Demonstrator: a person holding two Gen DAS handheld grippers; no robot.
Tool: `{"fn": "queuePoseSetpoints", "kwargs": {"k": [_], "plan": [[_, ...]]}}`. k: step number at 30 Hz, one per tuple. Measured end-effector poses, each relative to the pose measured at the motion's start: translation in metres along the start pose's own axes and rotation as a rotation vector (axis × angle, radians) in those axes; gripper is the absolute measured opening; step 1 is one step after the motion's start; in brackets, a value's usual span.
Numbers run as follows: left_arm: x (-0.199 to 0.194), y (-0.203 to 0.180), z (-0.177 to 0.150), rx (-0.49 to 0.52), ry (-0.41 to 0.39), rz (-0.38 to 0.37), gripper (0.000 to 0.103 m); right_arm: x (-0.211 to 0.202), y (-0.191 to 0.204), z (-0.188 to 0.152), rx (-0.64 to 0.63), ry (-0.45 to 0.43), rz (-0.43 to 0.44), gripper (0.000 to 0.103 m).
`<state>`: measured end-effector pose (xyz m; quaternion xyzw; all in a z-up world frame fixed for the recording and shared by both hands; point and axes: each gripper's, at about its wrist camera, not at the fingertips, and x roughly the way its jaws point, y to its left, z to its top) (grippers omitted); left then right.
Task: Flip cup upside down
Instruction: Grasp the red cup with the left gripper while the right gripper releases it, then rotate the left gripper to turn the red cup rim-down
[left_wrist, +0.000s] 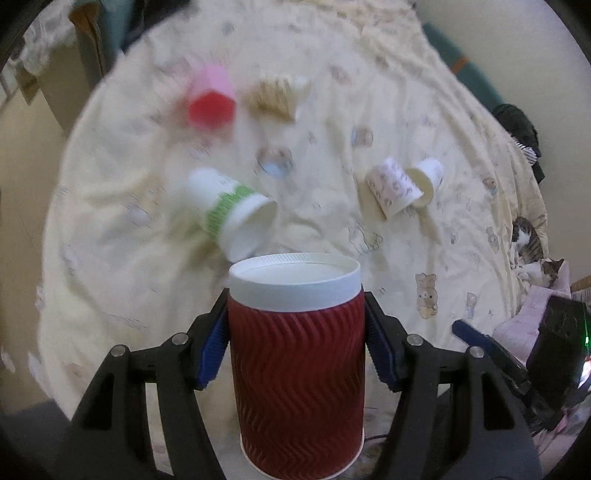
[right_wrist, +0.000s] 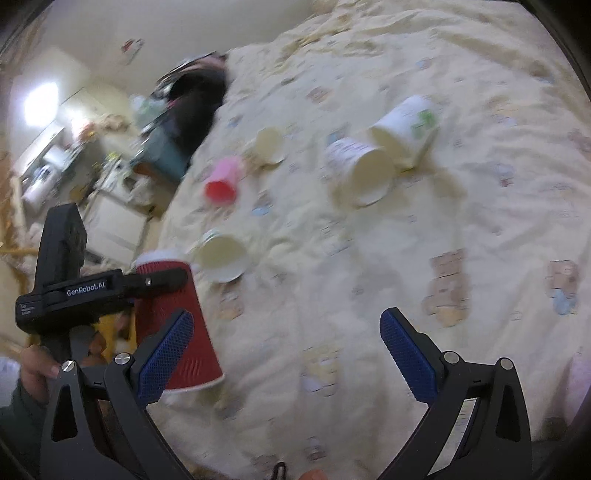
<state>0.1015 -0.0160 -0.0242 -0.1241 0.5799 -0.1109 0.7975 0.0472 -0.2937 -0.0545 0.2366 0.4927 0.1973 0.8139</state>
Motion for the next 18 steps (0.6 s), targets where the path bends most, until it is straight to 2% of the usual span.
{"fn": "queuePoseSetpoints", "kwargs": {"k": [2,4,7,10,12,18], "plan": [[-0.001,0.002,-0.002,0.017,-0.037,-0.012,0.062,0.012,0.011,-0.004,-0.024,0.058,0.082,0.103],[0.003,0.007,-0.007,0.015,-0.040,-0.025,0.062,0.027,0.022,-0.009,-0.050,0.131,0.143,0.103],[0.010,0.009,-0.012,-0.017,-0.011,-0.076,0.062,0.045,0.039,-0.019,-0.119,0.205,0.152,0.103],[0.005,-0.012,-0.016,0.073,-0.044,-0.046,0.062,0.056,0.052,-0.027,-0.166,0.255,0.180,0.103],[0.003,-0.016,-0.017,0.083,-0.047,-0.050,0.062,0.060,0.058,-0.032,-0.186,0.281,0.198,0.103],[-0.001,-0.019,-0.020,0.099,-0.050,-0.048,0.062,0.075,0.068,-0.042,-0.247,0.337,0.155,0.103]]}}
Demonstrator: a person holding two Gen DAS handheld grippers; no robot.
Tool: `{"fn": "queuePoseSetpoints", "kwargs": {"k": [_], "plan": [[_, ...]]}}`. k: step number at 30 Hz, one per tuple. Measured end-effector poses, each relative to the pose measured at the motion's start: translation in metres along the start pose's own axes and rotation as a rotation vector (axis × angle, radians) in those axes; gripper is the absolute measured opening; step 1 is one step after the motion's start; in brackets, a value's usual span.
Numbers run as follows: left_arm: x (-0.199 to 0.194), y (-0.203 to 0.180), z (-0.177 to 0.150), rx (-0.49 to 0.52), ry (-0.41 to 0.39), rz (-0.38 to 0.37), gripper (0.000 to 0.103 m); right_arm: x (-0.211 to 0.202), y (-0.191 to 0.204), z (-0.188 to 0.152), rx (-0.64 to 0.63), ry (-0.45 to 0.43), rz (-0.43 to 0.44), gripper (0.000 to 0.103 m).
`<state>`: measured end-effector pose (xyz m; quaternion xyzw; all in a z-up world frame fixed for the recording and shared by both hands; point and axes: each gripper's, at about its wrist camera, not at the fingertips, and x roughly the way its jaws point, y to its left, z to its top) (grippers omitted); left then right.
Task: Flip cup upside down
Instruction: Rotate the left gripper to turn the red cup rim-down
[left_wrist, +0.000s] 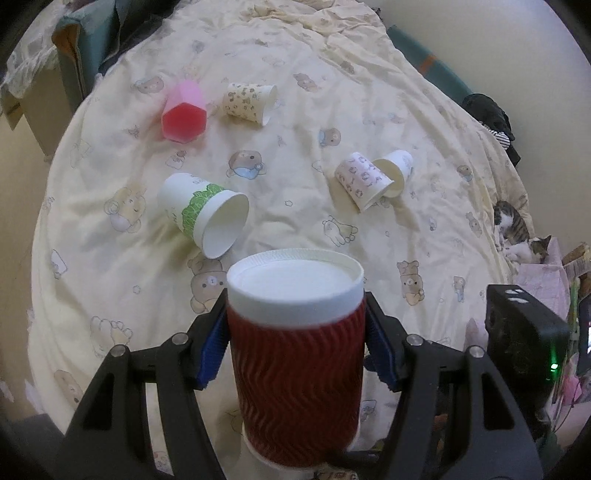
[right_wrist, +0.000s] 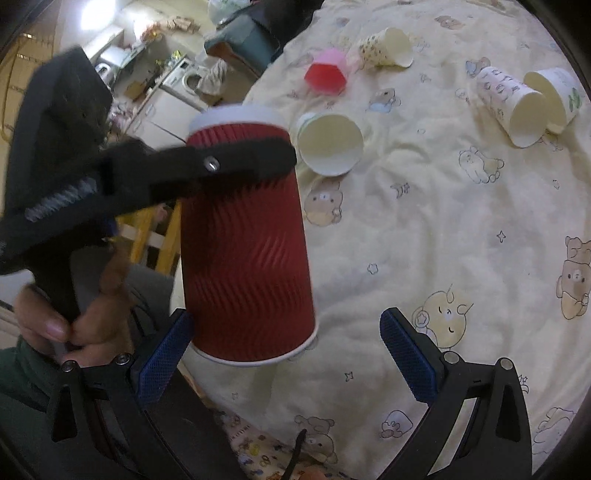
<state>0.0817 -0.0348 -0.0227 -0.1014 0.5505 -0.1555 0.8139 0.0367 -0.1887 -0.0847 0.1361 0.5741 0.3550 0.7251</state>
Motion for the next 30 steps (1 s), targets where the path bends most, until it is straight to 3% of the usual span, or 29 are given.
{"fn": "queuePoseSetpoints", "kwargs": {"k": [5,13,16,18,24,27,30], "plan": [[-0.003,-0.005,-0.004,0.032,0.013,0.018,0.062,0.009,-0.011,-0.002,0.017,0.025,-0.093,0.103],[-0.008,-0.019,-0.003,0.075,0.026,0.071,0.062,0.000,-0.034,0.004,0.082,-0.023,-0.240,0.103],[-0.009,-0.021,0.005,0.073,0.011,0.129,0.062,-0.011,-0.043,0.006,0.127,-0.053,-0.208,0.103],[-0.008,-0.022,0.012,0.052,0.007,0.135,0.062,-0.025,-0.045,0.005,0.141,-0.098,-0.210,0.103],[0.013,-0.044,0.029,0.071,-0.018,0.208,0.062,-0.095,-0.068,-0.002,0.271,-0.367,-0.359,0.103],[0.033,-0.057,0.034,0.079,-0.021,0.250,0.062,-0.117,-0.085,-0.011,0.360,-0.436,-0.354,0.103],[0.054,-0.067,0.038,0.078,-0.001,0.292,0.062,-0.126,-0.098,-0.016,0.411,-0.439,-0.357,0.103]]}}
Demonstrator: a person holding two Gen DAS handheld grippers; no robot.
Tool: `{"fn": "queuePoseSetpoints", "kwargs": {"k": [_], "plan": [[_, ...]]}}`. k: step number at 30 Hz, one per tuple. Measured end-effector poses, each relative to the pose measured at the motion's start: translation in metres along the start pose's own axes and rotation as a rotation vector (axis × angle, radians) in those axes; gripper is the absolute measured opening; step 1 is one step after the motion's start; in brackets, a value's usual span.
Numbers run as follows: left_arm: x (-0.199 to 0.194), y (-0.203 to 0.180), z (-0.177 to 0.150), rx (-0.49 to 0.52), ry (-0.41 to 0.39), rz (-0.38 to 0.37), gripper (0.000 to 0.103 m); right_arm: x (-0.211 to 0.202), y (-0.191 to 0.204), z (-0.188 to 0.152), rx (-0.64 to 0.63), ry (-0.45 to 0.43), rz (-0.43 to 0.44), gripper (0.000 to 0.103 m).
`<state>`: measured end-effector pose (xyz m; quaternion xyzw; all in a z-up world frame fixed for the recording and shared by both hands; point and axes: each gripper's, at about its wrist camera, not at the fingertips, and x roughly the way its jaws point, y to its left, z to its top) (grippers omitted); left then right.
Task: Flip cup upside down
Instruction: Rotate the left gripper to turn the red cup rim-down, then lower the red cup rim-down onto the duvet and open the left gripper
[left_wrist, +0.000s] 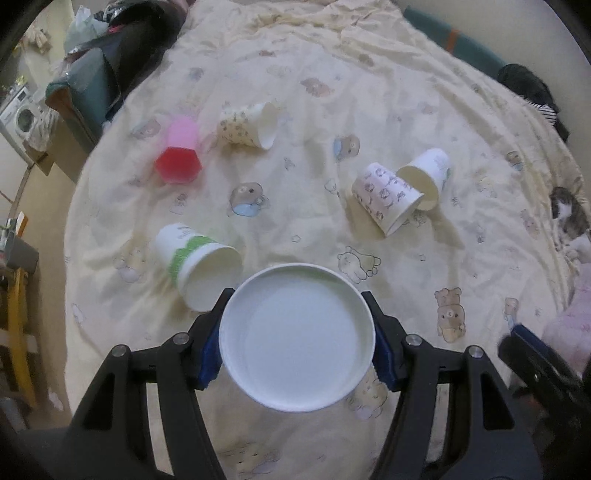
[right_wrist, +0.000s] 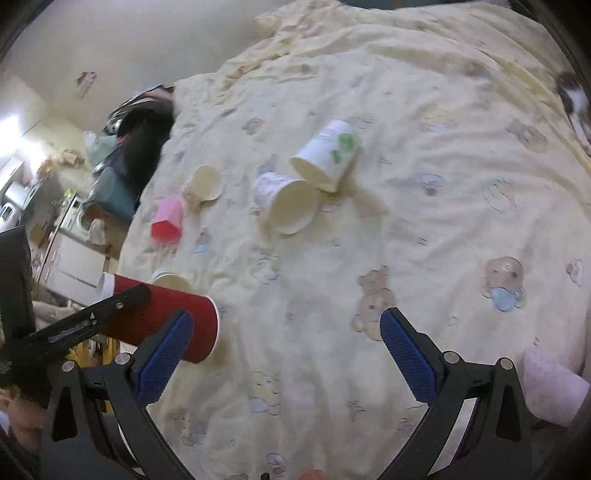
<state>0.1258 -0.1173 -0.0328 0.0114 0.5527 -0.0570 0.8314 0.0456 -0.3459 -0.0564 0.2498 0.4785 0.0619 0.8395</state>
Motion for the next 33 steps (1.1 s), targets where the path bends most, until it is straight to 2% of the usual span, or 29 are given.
{"fn": "queuePoseSetpoints", "kwargs": {"k": [3,8,14,17,22,26,29,33], "plan": [[0.009,-0.015,0.001,0.041,-0.025,0.067,0.062,0.000,-0.006,0.000,0.029,0.014,0.025,0.103],[0.027,-0.012,0.000,0.010,0.007,0.093,0.062,0.001,-0.001,0.002,0.024,0.016,0.054,0.103],[0.039,-0.012,-0.005,-0.002,0.033,0.091,0.063,0.000,0.001,0.004,0.022,0.018,0.080,0.103],[0.047,-0.008,-0.008,-0.017,0.083,0.061,0.065,0.002,0.001,0.002,0.030,0.036,0.092,0.103],[0.046,-0.002,-0.008,-0.037,0.065,0.045,0.067,0.003,0.007,0.001,0.014,0.039,0.092,0.103],[0.054,-0.004,-0.015,-0.035,0.137,0.028,0.075,0.004,0.007,0.000,0.008,0.043,0.081,0.103],[0.051,-0.009,-0.021,-0.010,0.131,0.022,0.081,0.003,0.006,0.000,0.013,0.039,0.080,0.103],[0.042,-0.011,-0.029,0.013,0.121,-0.003,0.082,0.003,0.006,0.000,0.010,0.038,0.081,0.103]]}}
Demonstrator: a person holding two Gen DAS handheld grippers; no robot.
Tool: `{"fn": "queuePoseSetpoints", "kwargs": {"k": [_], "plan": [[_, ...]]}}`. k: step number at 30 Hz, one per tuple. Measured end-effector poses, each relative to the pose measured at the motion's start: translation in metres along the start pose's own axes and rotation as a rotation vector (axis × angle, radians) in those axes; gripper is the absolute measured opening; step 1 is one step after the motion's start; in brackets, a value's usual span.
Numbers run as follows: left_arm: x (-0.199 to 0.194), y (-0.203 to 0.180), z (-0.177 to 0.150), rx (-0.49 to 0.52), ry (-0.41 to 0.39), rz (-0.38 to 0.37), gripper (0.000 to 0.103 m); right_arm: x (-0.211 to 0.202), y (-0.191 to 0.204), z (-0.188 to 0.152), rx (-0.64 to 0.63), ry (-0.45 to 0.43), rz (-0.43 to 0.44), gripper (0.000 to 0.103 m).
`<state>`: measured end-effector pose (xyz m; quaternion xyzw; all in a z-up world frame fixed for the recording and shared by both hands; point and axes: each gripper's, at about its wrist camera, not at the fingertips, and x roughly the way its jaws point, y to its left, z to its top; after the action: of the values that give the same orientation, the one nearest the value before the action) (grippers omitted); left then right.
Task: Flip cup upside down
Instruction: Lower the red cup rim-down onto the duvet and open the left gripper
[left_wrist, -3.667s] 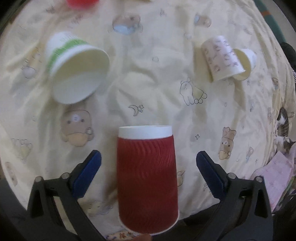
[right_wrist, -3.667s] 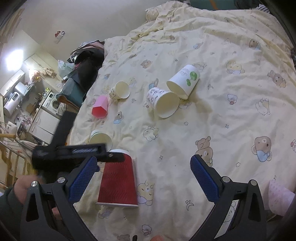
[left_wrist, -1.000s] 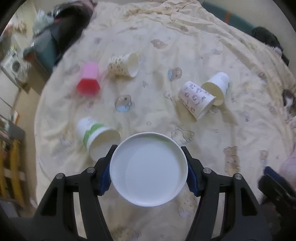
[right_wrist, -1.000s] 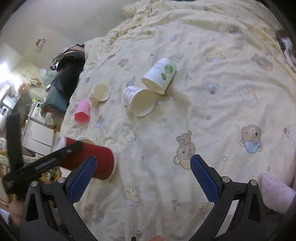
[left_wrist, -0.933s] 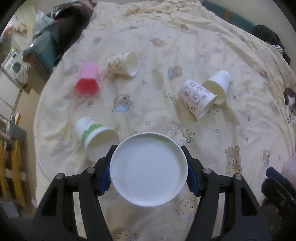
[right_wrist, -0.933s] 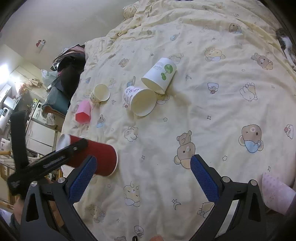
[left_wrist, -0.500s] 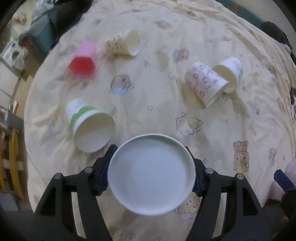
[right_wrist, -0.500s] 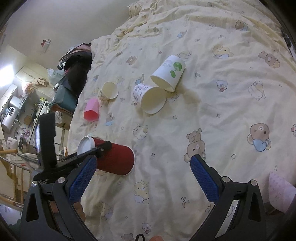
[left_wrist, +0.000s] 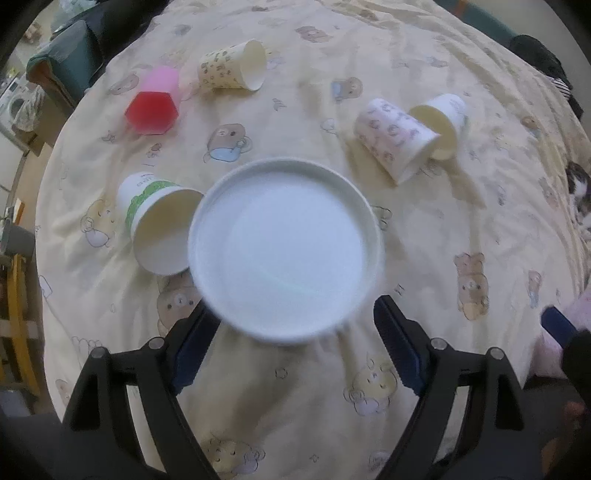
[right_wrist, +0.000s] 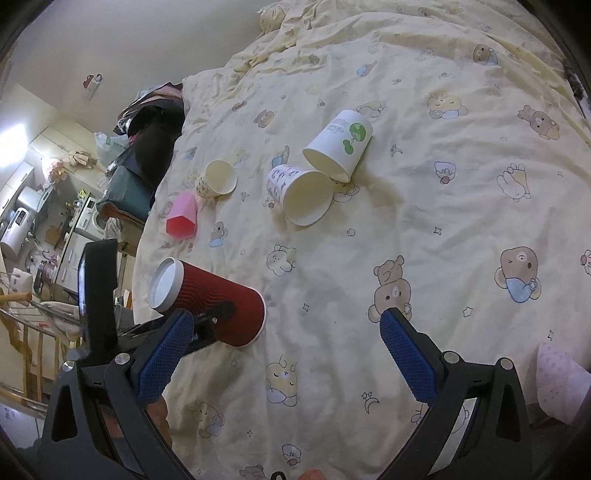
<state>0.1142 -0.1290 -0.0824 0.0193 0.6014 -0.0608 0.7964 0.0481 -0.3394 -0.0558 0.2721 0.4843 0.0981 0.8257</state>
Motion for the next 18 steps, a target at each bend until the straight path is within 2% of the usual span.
{"fn": "queuePoseSetpoints", "kwargs": {"k": [5,12,14,16,18], "plan": [[-0.018,0.006,-0.012,0.019,-0.036,0.008,0.082,0.000,0.004,-0.001,-0.022,0.007,0.001,0.103],[-0.057,0.026,-0.034,0.046,-0.085,-0.032,0.082,-0.002,0.008,-0.002,-0.033,-0.006,0.019,0.103],[-0.073,0.035,-0.043,0.046,-0.121,-0.042,0.082,-0.004,0.012,-0.002,-0.046,-0.015,0.022,0.103],[-0.093,0.048,-0.055,0.028,-0.192,-0.048,0.082,-0.008,0.015,-0.003,-0.059,-0.037,0.030,0.103],[-0.106,0.058,-0.066,0.014,-0.256,-0.024,0.082,-0.014,0.021,-0.004,-0.083,-0.069,0.032,0.103]]}}
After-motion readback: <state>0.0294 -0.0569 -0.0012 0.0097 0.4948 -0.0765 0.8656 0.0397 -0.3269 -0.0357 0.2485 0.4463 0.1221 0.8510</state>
